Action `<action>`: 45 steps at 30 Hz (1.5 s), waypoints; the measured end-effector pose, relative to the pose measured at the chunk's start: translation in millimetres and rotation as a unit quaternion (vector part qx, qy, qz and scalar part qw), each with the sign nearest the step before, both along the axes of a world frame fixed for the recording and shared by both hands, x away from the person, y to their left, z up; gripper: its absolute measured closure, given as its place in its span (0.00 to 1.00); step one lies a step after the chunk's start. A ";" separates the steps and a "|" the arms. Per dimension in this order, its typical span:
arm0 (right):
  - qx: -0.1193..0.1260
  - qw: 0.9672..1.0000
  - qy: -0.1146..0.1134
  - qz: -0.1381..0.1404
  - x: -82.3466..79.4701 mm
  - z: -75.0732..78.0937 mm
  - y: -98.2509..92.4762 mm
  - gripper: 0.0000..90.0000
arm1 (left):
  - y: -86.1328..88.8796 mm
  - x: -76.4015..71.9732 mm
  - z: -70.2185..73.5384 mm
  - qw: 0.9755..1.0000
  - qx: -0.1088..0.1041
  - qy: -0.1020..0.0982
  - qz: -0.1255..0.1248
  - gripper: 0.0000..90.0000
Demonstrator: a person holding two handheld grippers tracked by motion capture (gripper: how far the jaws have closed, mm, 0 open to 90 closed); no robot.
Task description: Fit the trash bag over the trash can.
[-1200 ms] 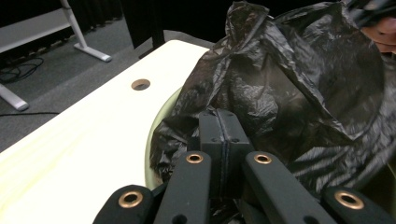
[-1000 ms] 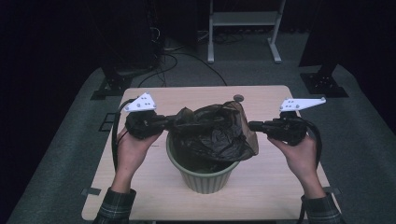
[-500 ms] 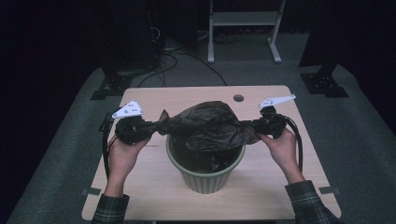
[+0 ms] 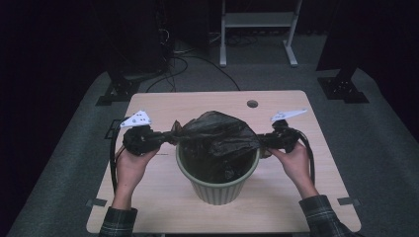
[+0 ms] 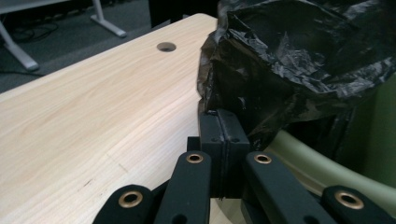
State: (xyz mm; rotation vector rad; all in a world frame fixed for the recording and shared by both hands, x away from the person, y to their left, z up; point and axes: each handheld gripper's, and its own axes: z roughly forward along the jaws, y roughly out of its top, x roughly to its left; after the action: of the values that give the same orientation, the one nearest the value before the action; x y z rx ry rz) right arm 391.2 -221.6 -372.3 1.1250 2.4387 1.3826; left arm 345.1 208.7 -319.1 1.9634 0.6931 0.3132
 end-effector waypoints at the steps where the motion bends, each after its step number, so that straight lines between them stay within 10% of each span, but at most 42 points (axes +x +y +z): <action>1: 0.005 1.000 -0.010 -0.002 -1.9 8.9 -4.3 0.85 | -0.5 -1.5 1.3 1.000 0.000 -0.002 -0.002 1.00; 13: 0.057 0.990 -0.112 0.070 -35.6 78.5 4.7 0.58 | -1.3 -21.3 45.6 0.998 -0.021 -0.055 -0.017 0.56; 28: 0.012 0.991 -0.102 0.081 -26.8 72.5 30.2 0.52 | -43.1 -14.5 96.7 0.994 -0.019 -0.096 -0.041 0.39; 45: 0.001 0.989 -0.118 0.083 -27.2 71.6 45.4 0.64 | -1.6 -31.0 111.3 0.992 -0.045 -0.120 -0.015 0.34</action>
State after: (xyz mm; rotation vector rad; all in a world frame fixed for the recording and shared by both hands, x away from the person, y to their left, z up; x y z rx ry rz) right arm 364.1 -176.2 -300.7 0.7216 2.4033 1.4687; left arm 314.1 207.1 -207.8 1.8105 0.5129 0.4834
